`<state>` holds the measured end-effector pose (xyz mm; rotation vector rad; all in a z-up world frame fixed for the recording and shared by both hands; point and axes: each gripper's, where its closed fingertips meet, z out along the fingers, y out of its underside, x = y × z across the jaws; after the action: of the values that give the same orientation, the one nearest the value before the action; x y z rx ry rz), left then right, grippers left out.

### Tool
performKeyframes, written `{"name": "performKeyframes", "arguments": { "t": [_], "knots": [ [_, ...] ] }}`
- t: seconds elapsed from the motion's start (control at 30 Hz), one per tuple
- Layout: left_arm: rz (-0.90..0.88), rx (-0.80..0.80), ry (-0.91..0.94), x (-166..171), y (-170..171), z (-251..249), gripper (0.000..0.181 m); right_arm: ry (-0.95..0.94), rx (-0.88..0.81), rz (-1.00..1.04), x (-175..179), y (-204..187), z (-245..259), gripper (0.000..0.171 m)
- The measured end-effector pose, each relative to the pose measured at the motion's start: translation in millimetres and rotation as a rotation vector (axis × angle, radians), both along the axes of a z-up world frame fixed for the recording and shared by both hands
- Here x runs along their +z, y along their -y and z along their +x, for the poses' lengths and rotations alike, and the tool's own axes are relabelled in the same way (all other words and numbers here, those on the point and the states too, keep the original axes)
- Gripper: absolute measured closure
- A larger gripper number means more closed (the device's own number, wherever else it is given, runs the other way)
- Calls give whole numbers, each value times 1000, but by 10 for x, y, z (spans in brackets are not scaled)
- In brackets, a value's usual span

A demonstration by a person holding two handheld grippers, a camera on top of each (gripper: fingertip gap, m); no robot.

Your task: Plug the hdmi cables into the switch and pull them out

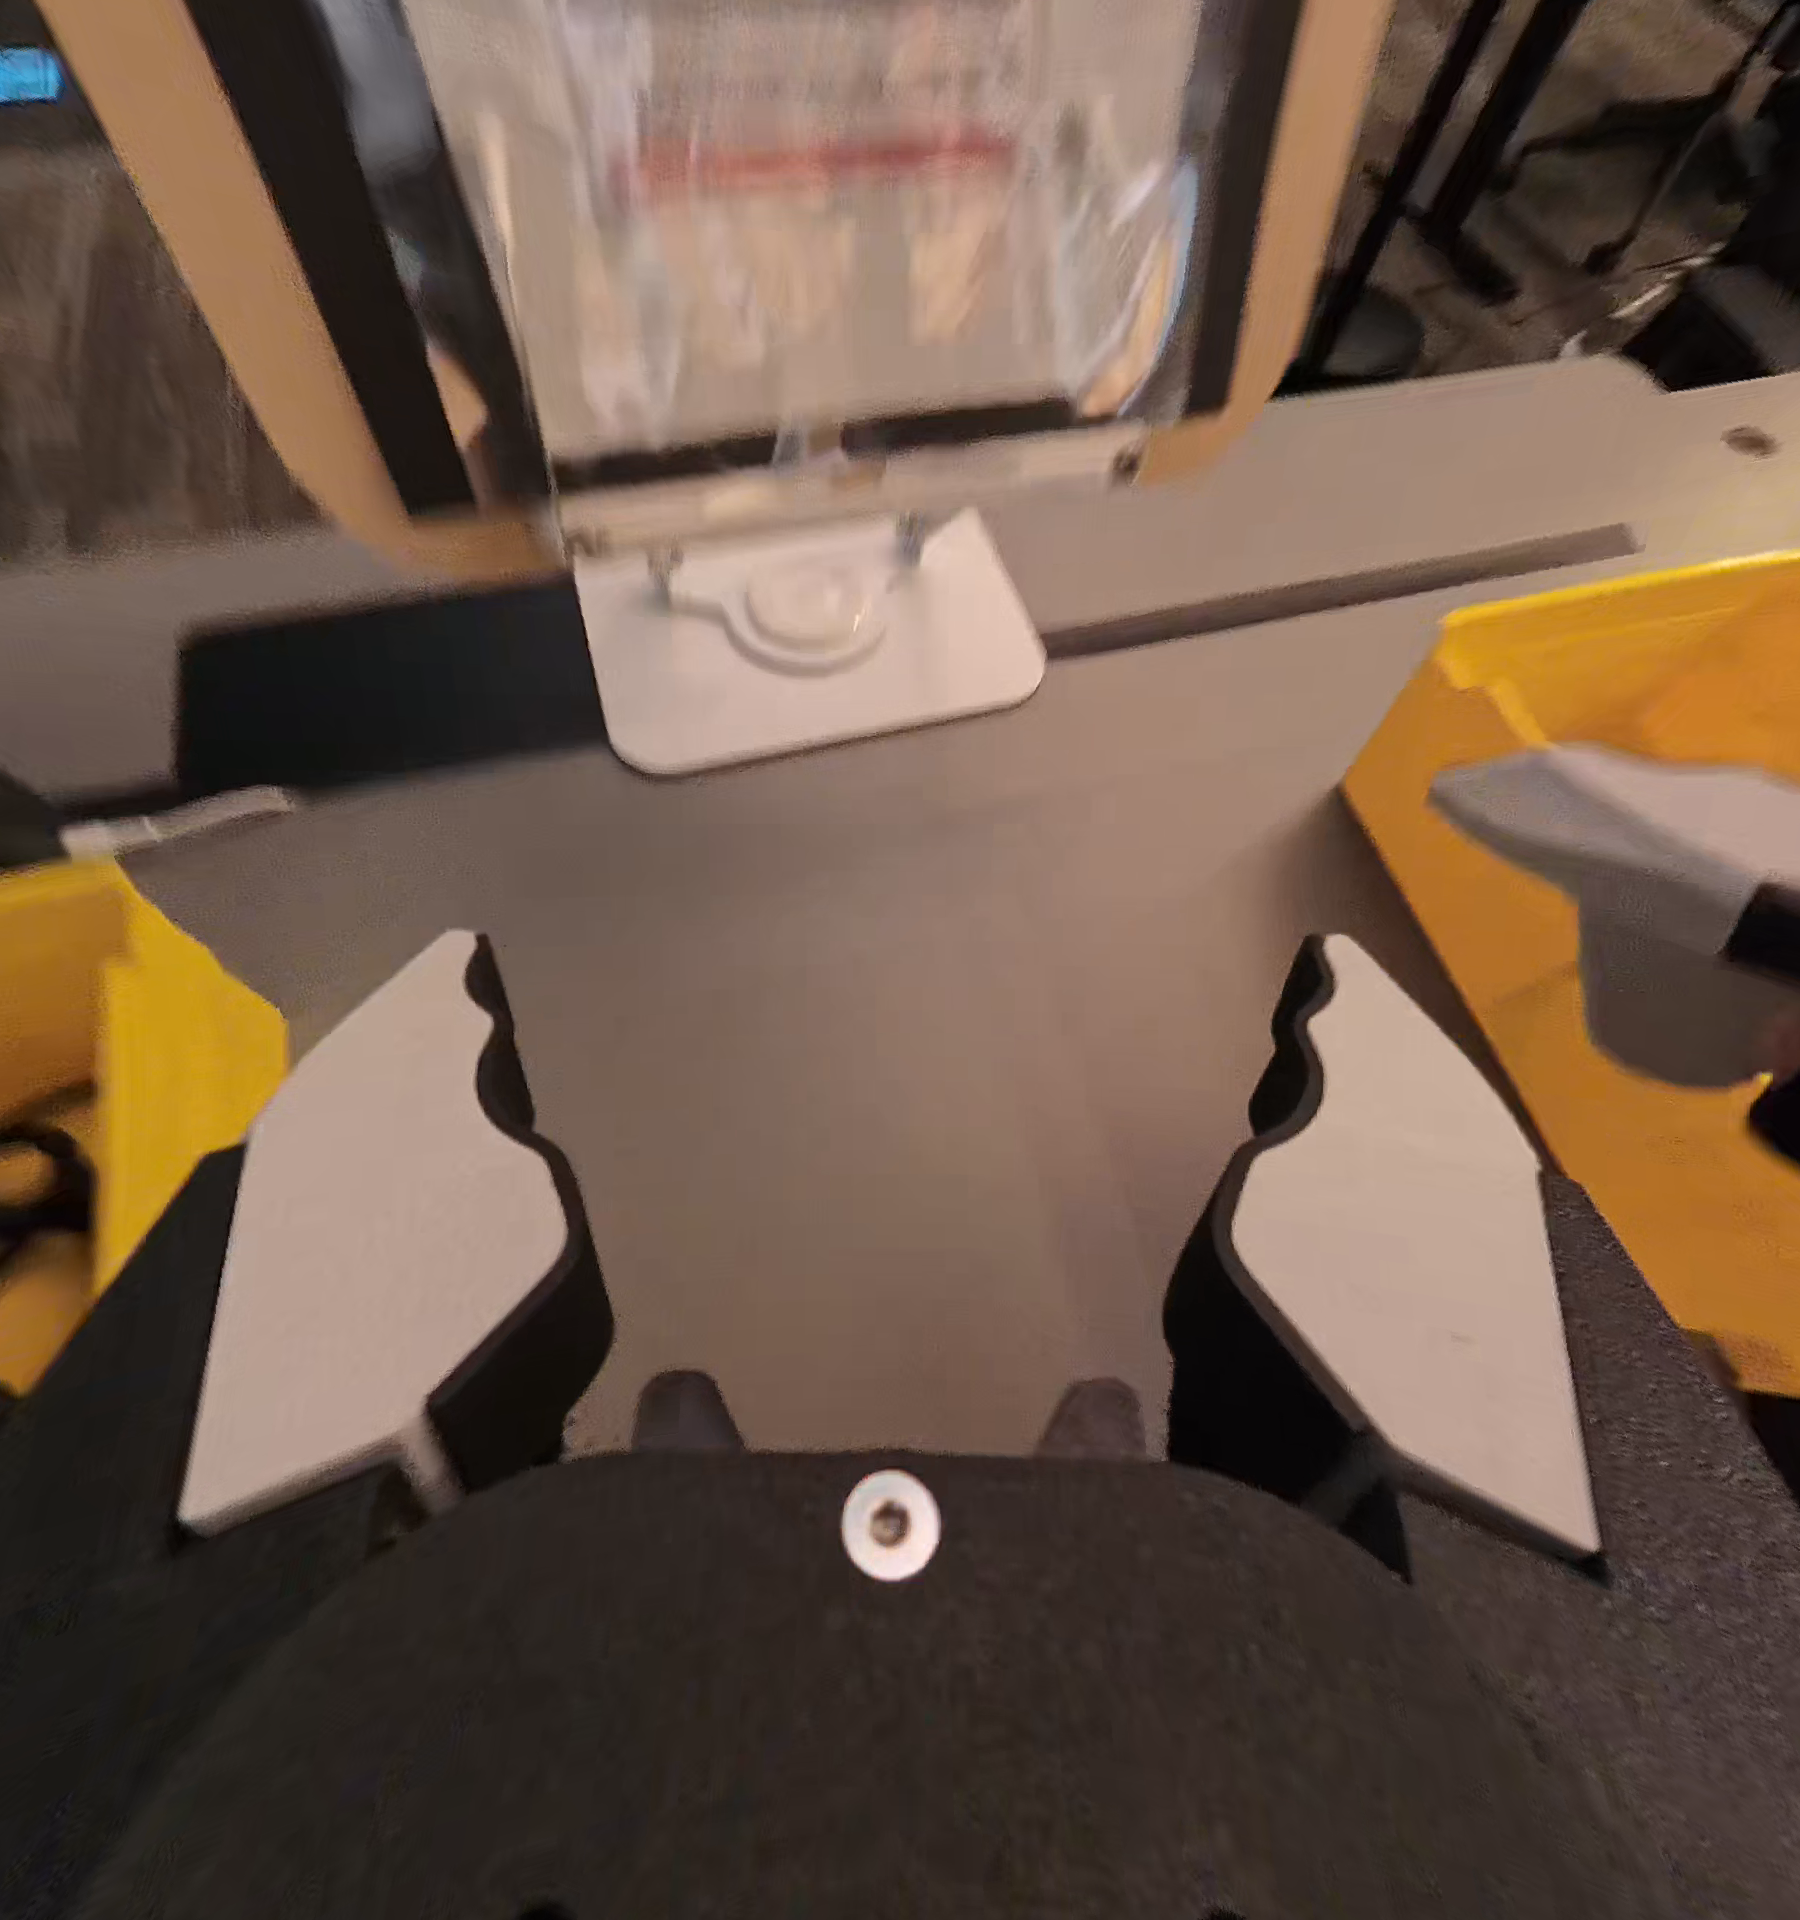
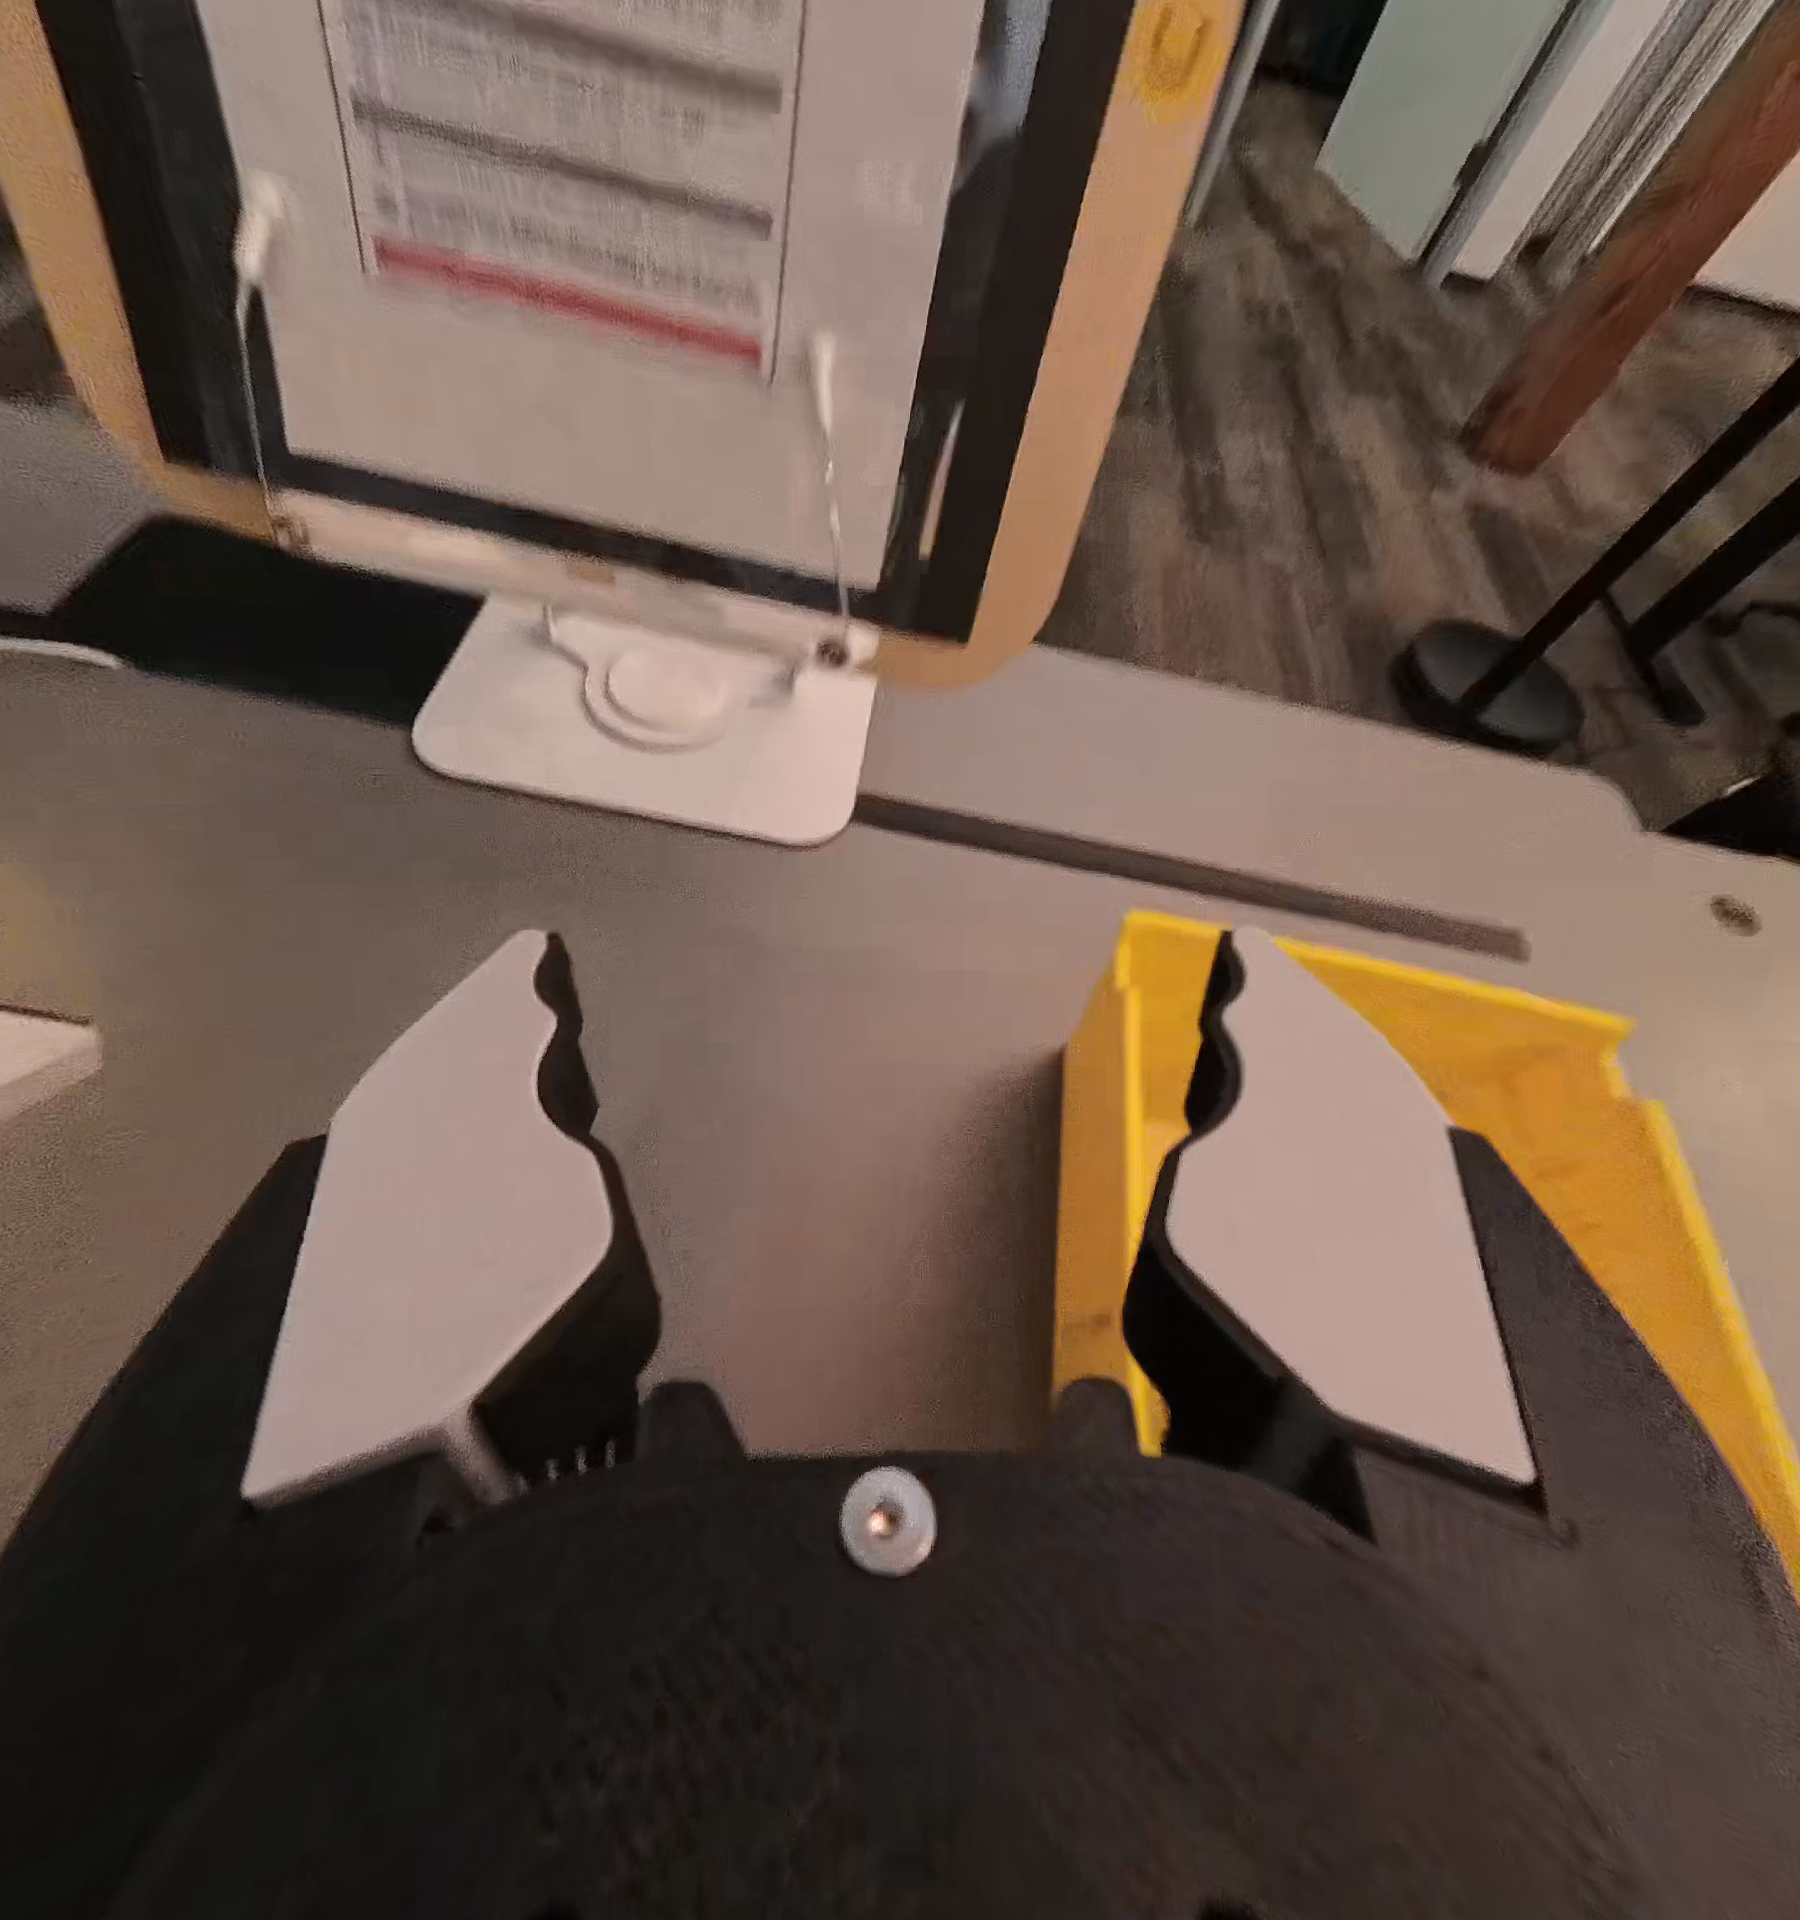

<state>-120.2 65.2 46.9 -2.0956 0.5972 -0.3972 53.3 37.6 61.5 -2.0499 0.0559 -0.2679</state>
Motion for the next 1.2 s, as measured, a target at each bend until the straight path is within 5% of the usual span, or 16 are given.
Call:
{"name": "performKeyframes", "arguments": {
  "t": [0.17, 0.3, 0.6, 1.2],
  "knots": [
    [-90, 148, -58, -1140, -64, -233, 37, -119, -11, -221, -1401, 52, -264, 52],
    [-149, 228, -156, -1693, -107, -515, 37, -224, -14, -315, -1927, 129, -474, 51],
    [-211, 283, -180, -2124, -116, -632, 36, -230, -73, -300, -2254, 85, -635, 37],
    [-207, 315, -168, -2112, -129, -658, 37, -236, -130, -284, -2251, 72, -610, 37]
  ]
}}
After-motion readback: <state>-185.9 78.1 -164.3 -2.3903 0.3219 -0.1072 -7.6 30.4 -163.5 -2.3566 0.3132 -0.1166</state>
